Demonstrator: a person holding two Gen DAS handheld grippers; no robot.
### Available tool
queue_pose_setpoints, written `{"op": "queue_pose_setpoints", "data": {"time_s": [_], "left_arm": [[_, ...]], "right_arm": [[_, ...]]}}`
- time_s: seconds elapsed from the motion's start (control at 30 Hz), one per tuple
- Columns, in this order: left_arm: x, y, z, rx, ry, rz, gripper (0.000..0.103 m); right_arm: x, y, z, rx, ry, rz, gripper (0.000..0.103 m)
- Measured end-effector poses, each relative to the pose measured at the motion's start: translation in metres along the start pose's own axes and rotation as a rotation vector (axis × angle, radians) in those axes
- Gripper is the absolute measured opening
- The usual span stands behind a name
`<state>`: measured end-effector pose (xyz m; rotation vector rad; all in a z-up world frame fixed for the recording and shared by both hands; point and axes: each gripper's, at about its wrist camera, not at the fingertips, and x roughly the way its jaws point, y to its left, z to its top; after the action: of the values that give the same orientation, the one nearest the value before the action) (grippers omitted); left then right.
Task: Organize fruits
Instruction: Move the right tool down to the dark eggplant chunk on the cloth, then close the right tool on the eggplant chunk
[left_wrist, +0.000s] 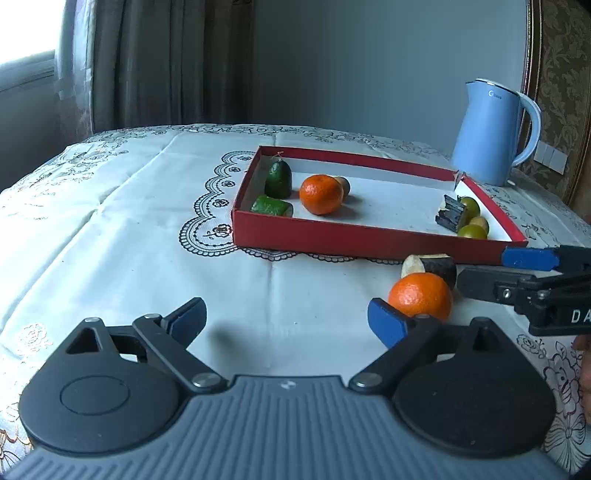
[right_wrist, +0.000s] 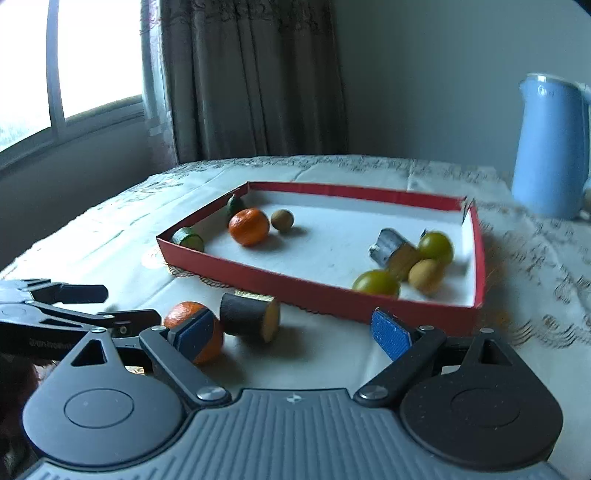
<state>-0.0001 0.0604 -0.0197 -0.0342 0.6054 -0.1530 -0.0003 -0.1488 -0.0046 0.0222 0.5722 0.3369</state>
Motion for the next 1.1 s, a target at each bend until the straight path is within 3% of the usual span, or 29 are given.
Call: {"op": "queue_pose_setpoints", "data": {"time_s": [0.23,0.37,0.57,0.73,0.93,1.1], "left_arm": [[-0.004,0.006,-0.001,-0.039,-0.007,-0.010,0.095],[-0.003,0.013,0.000,-0.074,0.000,-0.018,0.095],[-0.005,0.019,-0.002,-0.078,0.005,-0.030,0.095],[-0.011,0.021,-0.005,-0.049,-0.005,-0.037,0.097],[-0.009,0.026,-0.005,-0.066,0.004,-0.045,0.097],[-0.010,0.028,-0.005,-0.071,0.003,-0.051,0.098]], "right_arm": [[0.012,0.019,0.007,-0.050,-0.023,-0.036,0.093],[0.015,0.017,0.012,-0.015,-0.033,-0.046,0.093],[0.013,-0.003,0.001,0.077,0.053,-0.023,0.093],[0.010,0.011,-0.006,-0.023,0.065,-0.023,0.093],[0.020,0.027,-0.008,-0.107,0.093,-0.019,0.068],[0.031,0.033,-0.005,-0.124,0.103,-0.025,0.058]]}}
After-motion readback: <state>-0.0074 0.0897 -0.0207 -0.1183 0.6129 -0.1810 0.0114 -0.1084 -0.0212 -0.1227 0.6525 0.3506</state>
